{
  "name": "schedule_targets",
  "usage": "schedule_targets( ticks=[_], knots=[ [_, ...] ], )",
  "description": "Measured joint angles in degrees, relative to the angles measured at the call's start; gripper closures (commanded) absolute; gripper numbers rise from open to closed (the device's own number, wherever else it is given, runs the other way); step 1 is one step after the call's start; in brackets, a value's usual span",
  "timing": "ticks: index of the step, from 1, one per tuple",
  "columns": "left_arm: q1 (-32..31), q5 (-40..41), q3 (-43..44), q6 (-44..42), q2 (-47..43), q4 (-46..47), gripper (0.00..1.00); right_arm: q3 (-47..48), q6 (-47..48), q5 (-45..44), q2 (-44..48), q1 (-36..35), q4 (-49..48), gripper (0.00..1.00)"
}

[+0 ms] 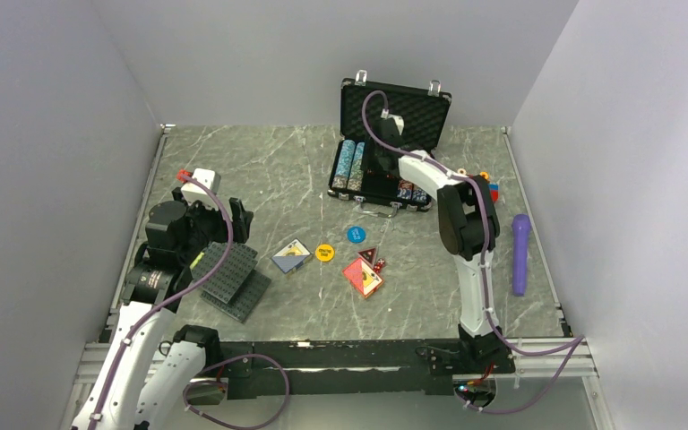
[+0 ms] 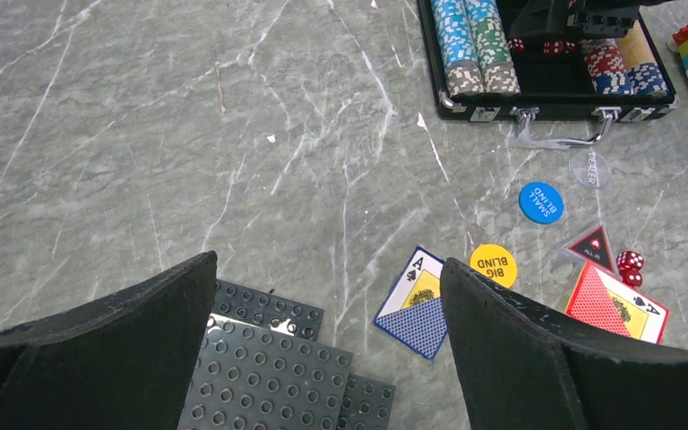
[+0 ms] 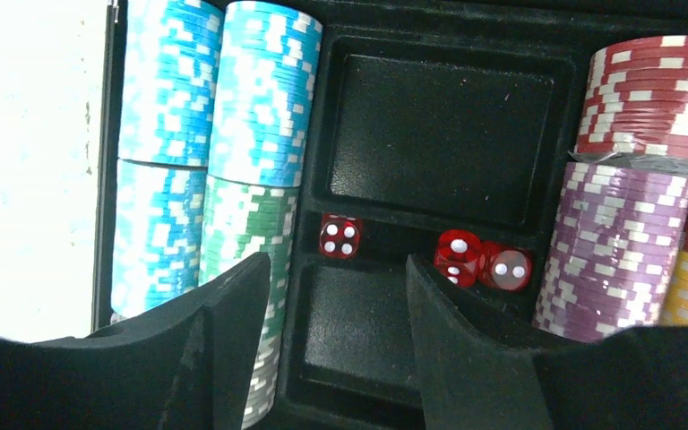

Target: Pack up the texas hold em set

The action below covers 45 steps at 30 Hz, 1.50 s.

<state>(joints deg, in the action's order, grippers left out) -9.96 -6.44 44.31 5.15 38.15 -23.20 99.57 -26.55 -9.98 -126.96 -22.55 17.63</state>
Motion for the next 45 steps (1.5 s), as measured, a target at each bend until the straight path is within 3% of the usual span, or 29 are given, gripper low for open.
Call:
schedule_targets(
  ticks=[12, 17, 45],
  knots=[
    [0.0, 0.0, 0.0, 0.0, 0.1, 0.0, 0.02, -2.5, 1.7, -7.6, 4.7, -0.2, 2.8, 0.44],
    [0.0, 0.0, 0.0, 0.0, 0.1, 0.0, 0.02, -2.6, 1.7, -9.8, 4.7, -0.2, 4.1, 0.50],
    [0.0, 0.0, 0.0, 0.0, 0.1, 0.0, 0.02, 1.4, 2.8, -13.0, -2.1, -0.7, 6.5, 0.63]
  ],
)
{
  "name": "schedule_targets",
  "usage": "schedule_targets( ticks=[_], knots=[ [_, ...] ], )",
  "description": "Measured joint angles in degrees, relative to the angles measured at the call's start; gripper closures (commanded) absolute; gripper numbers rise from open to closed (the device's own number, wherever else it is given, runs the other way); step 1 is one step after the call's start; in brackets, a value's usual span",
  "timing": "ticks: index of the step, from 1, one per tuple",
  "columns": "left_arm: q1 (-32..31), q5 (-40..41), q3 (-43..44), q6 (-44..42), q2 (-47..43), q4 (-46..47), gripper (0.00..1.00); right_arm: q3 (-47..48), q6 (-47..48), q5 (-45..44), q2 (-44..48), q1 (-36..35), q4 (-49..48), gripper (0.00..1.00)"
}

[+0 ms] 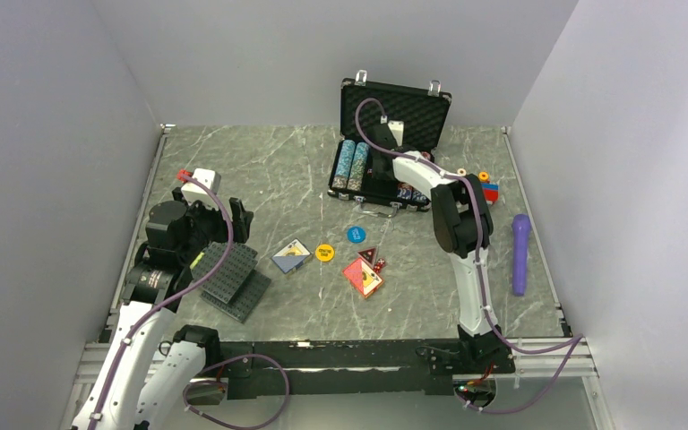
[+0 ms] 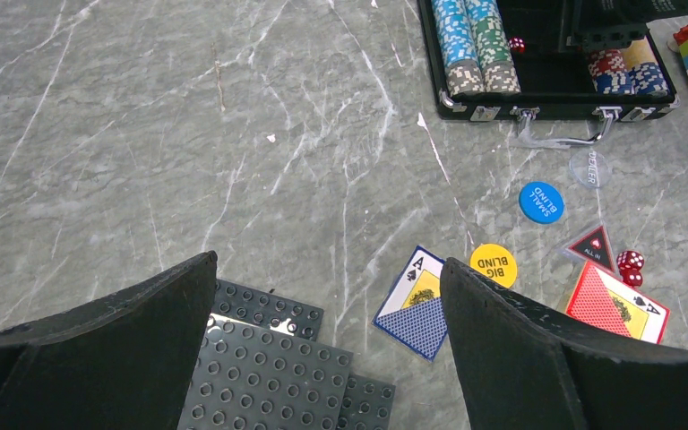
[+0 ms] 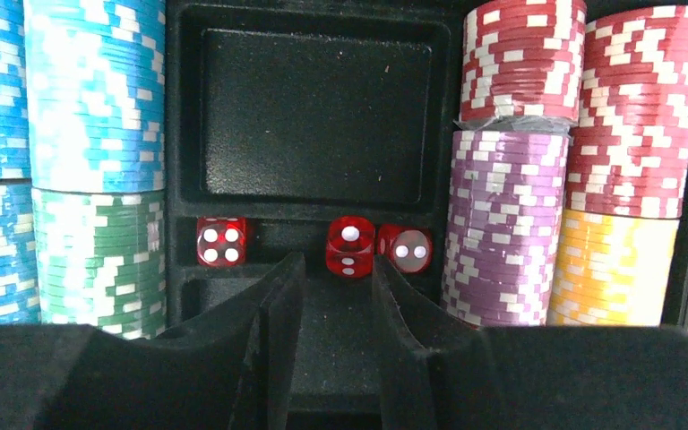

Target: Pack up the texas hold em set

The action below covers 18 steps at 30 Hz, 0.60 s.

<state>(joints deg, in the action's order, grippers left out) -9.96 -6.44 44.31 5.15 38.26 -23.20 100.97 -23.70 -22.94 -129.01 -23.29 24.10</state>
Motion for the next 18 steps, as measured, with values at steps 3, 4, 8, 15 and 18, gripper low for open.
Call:
schedule_targets(
  ticks=[3, 4, 8, 15, 18],
  knots=[
    [0.0, 0.0, 0.0, 0.0, 0.0, 0.0, 0.02, 0.6, 0.2, -0.2, -0.5, -0.1, 0.0, 0.65],
    [0.0, 0.0, 0.0, 0.0, 0.0, 0.0, 0.02, 0.7, 0.2, -0.4, -0.7, -0.1, 0.0, 0.66],
    [0.0, 0.0, 0.0, 0.0, 0.0, 0.0, 0.02, 1.7, 0.2, -0.9, -1.5, -0.1, 0.3, 0.68],
    [0.0, 0.0, 0.0, 0.0, 0.0, 0.0, 0.02, 2.7, 0.2, -1.6, -2.6, -0.1, 1.0, 0.70],
    [0.0, 0.0, 0.0, 0.0, 0.0, 0.0, 0.02, 3.4, 0.2, -1.9, -3.0, -0.1, 1.4, 0.79]
  ],
)
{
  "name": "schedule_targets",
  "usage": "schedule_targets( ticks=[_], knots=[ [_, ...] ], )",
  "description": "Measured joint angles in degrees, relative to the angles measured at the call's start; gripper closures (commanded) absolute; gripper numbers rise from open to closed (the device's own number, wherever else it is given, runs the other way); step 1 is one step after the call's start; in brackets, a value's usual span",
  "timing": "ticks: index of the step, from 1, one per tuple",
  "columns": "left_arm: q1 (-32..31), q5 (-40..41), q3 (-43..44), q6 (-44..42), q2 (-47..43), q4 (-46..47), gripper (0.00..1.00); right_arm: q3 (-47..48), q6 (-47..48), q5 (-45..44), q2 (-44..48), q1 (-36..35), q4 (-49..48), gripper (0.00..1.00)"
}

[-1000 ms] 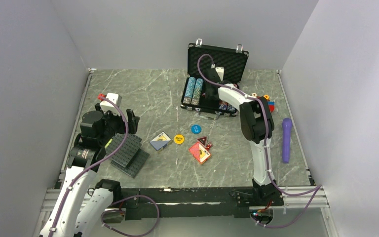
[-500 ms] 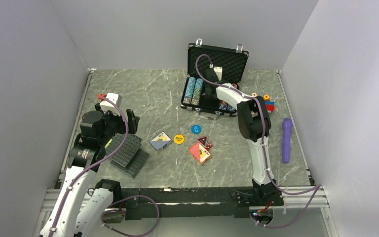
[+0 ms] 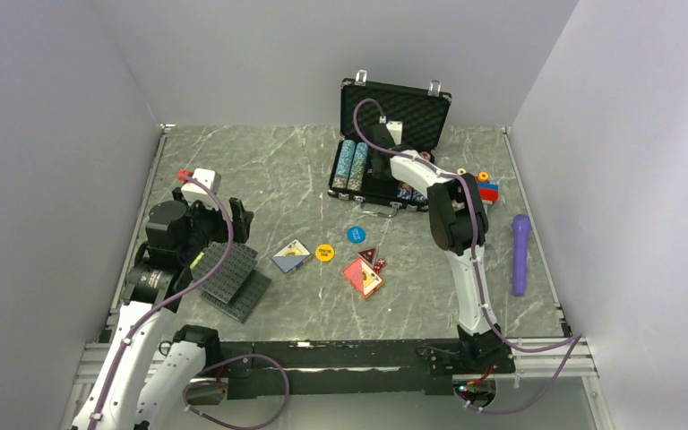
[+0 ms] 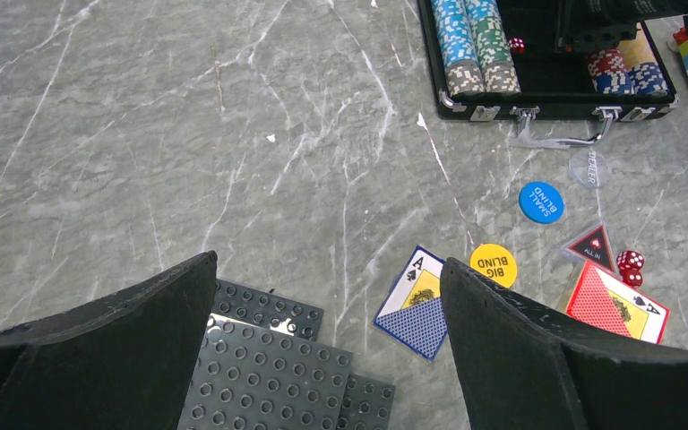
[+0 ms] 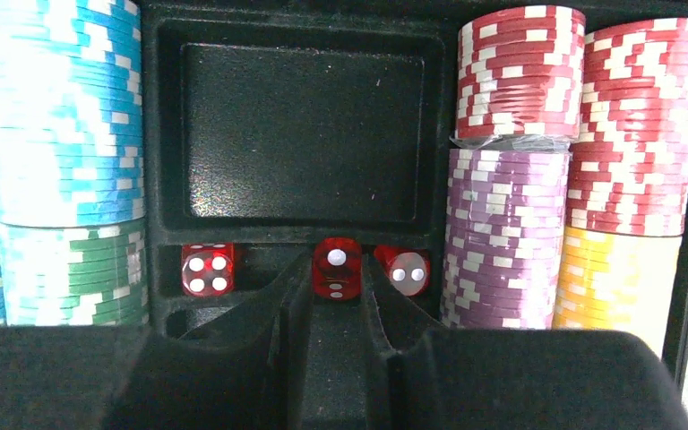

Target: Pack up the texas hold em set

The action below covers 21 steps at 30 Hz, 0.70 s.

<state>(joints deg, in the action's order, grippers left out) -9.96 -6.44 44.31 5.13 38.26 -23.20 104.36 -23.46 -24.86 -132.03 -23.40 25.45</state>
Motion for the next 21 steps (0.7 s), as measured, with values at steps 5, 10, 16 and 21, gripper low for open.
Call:
schedule_targets(
  ticks=[5, 10, 16, 21],
  knots=[
    [0.0, 0.0, 0.0, 0.0, 0.0, 0.0, 0.02, 0.6, 0.2, -0.2, -0.2, 0.0, 0.7, 0.99],
    [0.0, -0.1, 0.0, 0.0, 0.0, 0.0, 0.02, 1.7, -0.1, 1.2, -0.2, 0.1, 2.4, 1.00],
    [-0.1, -0.3, 0.0, 0.0, 0.0, 0.0, 0.02, 8.1, -0.7, 4.4, -0.5, 0.2, 7.5, 1.00],
    [-0.2, -0.3, 0.0, 0.0, 0.0, 0.0, 0.02, 11.4, -1.7, 7.8, -1.0, 0.6, 10.1, 1.00]
  ],
)
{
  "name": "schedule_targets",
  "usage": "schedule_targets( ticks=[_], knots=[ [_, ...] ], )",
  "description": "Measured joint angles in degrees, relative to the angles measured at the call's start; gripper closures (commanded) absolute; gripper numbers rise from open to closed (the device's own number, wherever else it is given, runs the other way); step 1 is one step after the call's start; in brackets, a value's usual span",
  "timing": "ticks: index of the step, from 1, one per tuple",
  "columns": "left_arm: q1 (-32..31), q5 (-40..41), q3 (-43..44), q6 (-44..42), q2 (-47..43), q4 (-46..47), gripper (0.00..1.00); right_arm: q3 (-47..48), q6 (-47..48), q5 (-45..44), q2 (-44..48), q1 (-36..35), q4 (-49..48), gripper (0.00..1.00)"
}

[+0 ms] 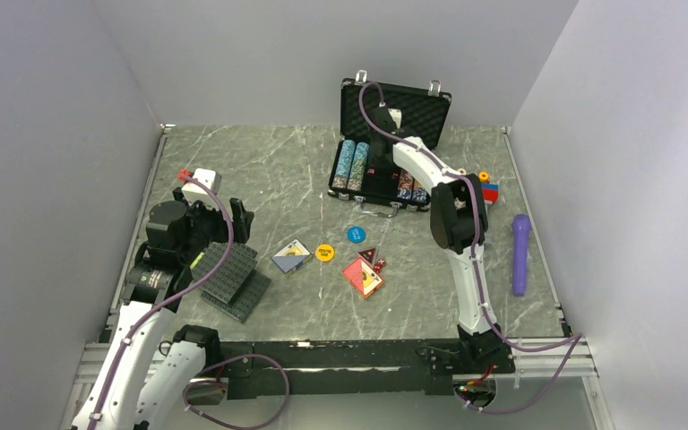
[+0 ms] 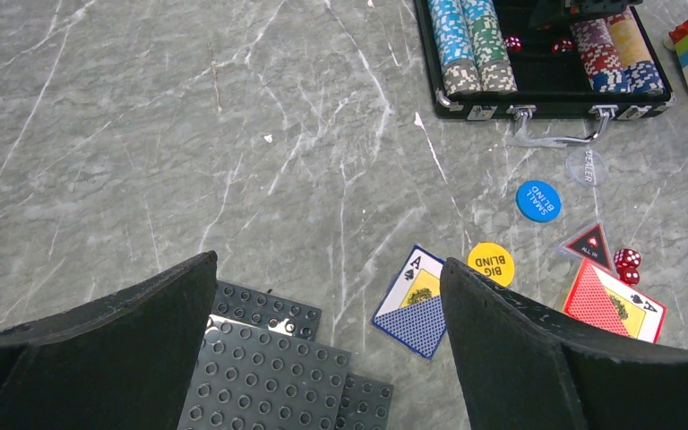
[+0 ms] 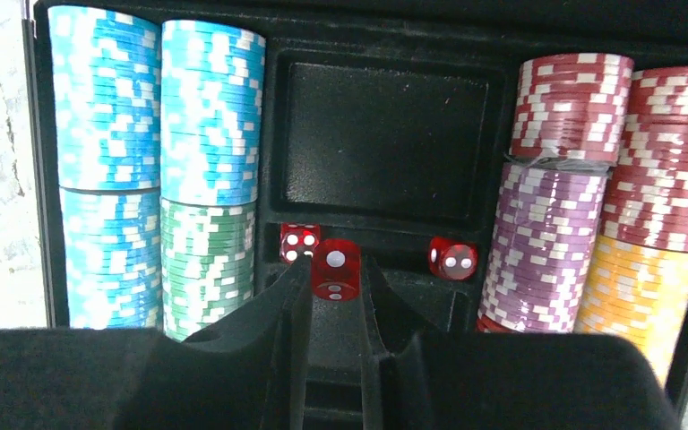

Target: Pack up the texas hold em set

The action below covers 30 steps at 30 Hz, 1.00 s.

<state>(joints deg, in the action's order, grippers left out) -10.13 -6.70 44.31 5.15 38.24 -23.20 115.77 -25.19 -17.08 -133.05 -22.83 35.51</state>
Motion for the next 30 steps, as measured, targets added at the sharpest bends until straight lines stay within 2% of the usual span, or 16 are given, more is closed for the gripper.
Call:
schedule_targets(
  ticks=[11, 30],
  knots=[
    [0.0, 0.0, 0.0, 0.0, 0.0, 0.0, 0.02, 1.0, -2.2, 5.0, -2.7, 1.7, 4.1, 1.00],
    [-0.1, 0.0, 0.0, 0.0, -0.2, 0.0, 0.02, 3.3, -2.5, 9.4, -5.1, 2.6, 3.5, 0.99]
  ],
)
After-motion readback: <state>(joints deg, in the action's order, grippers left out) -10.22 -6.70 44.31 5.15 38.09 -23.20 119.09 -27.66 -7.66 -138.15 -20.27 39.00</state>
